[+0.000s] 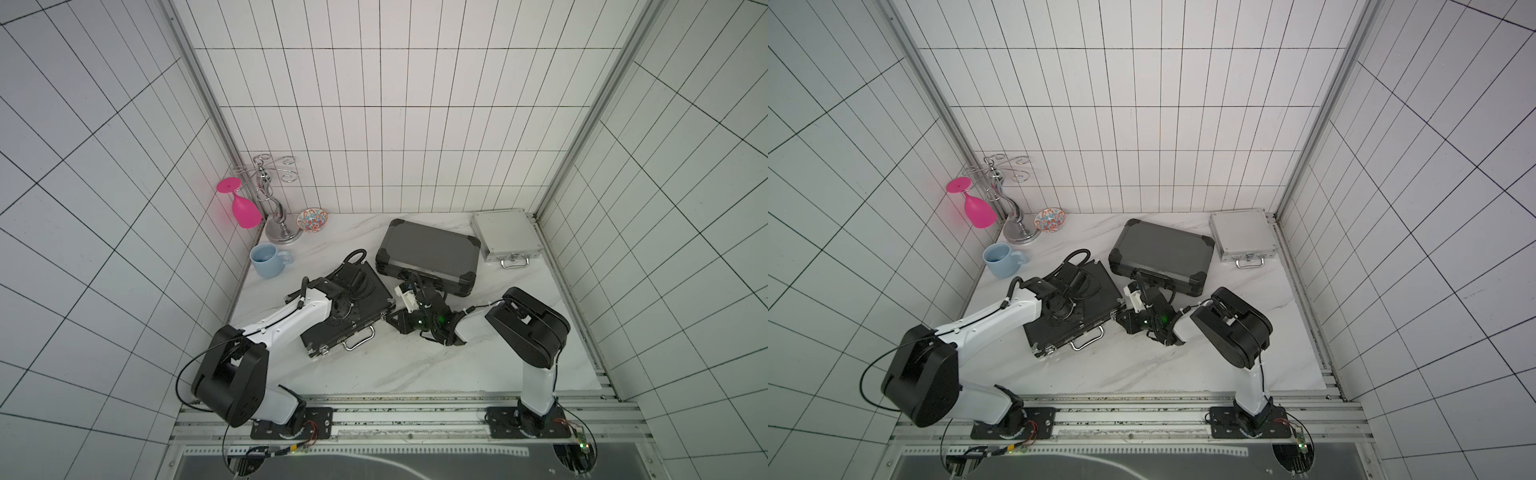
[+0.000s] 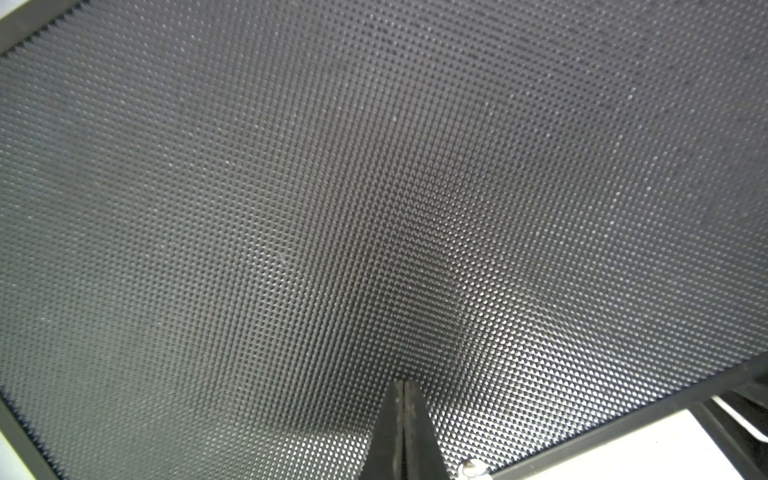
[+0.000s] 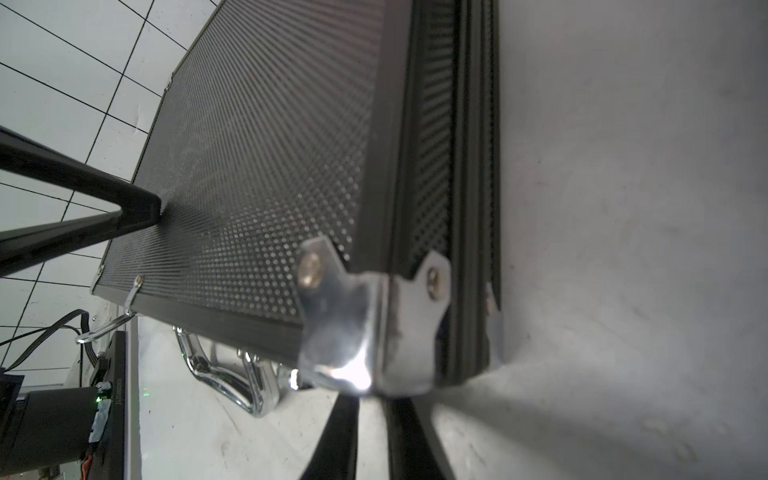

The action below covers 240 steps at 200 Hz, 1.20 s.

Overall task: Close the poker set cases
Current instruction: Fasten the fastener on the poker set case.

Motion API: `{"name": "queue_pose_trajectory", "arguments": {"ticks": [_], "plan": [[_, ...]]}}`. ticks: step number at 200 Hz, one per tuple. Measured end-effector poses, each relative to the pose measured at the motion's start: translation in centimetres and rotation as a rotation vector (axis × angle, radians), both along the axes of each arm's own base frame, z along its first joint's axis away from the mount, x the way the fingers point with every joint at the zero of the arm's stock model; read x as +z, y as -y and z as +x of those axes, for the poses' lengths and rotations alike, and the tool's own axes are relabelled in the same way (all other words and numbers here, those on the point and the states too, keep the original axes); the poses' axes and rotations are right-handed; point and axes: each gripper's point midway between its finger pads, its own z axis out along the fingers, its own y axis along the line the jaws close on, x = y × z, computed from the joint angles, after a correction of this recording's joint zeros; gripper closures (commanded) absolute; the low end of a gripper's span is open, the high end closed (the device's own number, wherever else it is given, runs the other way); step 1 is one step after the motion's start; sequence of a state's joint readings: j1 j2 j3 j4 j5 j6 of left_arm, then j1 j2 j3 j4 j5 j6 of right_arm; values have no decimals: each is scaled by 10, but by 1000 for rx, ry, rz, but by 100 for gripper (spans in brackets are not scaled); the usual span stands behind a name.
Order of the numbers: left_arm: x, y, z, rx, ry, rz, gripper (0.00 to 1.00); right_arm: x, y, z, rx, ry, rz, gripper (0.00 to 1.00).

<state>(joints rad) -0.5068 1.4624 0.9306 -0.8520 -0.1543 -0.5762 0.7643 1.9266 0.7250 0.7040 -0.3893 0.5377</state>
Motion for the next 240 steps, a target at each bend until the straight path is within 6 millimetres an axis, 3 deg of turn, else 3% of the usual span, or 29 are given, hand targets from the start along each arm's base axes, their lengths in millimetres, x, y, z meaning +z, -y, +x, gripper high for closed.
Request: {"name": "queue_pose_trajectory", "arguments": {"ticks": [44, 84, 107, 135, 240], "plan": [[12, 9, 8, -15, -14, 16, 100, 2, 3, 3, -11, 10, 0, 82], [26, 78, 33, -132, 26, -55, 100, 2, 5, 4, -16, 9, -2, 82], [27, 100, 37, -169, 34, -63, 100, 2, 5, 4, -16, 9, -2, 82], [14, 101, 40, -169, 2, -30, 100, 2, 5, 5, -18, 8, -3, 82], [2, 96, 34, -200, 31, -107, 100, 4, 18, 23, -94, 31, -5, 81]]}}
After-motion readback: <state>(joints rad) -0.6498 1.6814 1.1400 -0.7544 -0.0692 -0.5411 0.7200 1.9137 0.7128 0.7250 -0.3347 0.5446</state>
